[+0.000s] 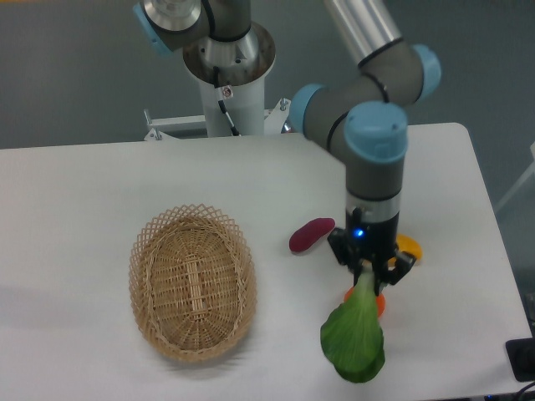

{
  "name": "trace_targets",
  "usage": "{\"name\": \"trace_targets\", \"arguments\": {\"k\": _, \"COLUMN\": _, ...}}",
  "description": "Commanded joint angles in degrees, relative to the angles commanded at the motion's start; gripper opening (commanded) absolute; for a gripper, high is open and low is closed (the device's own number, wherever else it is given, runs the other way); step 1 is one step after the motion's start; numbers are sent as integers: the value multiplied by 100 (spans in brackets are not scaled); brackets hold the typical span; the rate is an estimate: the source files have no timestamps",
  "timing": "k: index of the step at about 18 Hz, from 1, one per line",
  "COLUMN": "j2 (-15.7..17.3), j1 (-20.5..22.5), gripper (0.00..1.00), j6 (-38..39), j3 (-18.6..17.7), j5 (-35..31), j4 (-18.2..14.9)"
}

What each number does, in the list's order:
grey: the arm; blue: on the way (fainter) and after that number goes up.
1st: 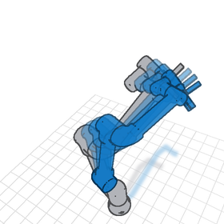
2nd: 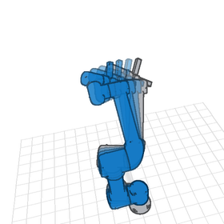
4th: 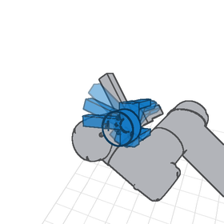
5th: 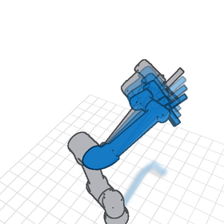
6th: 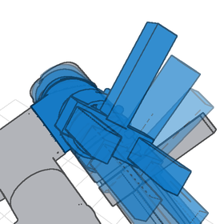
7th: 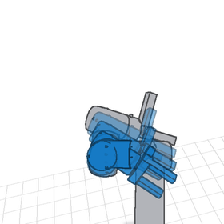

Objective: Pick up the green vegetable from the table
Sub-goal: 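Lift the grasped bok choy up off the table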

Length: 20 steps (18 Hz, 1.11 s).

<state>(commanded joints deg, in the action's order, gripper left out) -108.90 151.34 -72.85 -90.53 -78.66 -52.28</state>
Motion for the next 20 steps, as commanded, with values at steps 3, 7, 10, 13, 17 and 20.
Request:
{"name": "trace_targets", "arguments": {"k": 3, "j2": 141, "j1": 193, "gripper": 20, "j6": -475, "j3": 0, "j5": 0, "j4": -343}}
{"name": "trace_targets", "arguments": {"k": 7, "j2": 291, "j1": 361, "gripper": 21, "j6": -924, "j3": 9, "j5": 0, "j4": -774}}
{"name": "trace_targets", "arguments": {"k": 10, "j2": 326, "j1": 379, "gripper": 20, "j6": -933, "j3": 0, "j5": 0, "j4": -784}}
{"name": "trace_targets", "arguments": {"k": 13, "j2": 326, "j1": 335, "gripper": 20, "j6": -924, "j3": 9, "j5": 0, "j4": -766}}
{"name": "trace_targets", "arguments": {"k": 17, "j2": 326, "j1": 352, "gripper": 21, "j6": -924, "j3": 17, "j5": 9, "j4": -766}}
{"name": "trace_targets", "arguments": {"k": 20, "j2": 326, "j1": 352, "gripper": 21, "j6": -924, "j3": 9, "j5": 9, "j4": -766}}
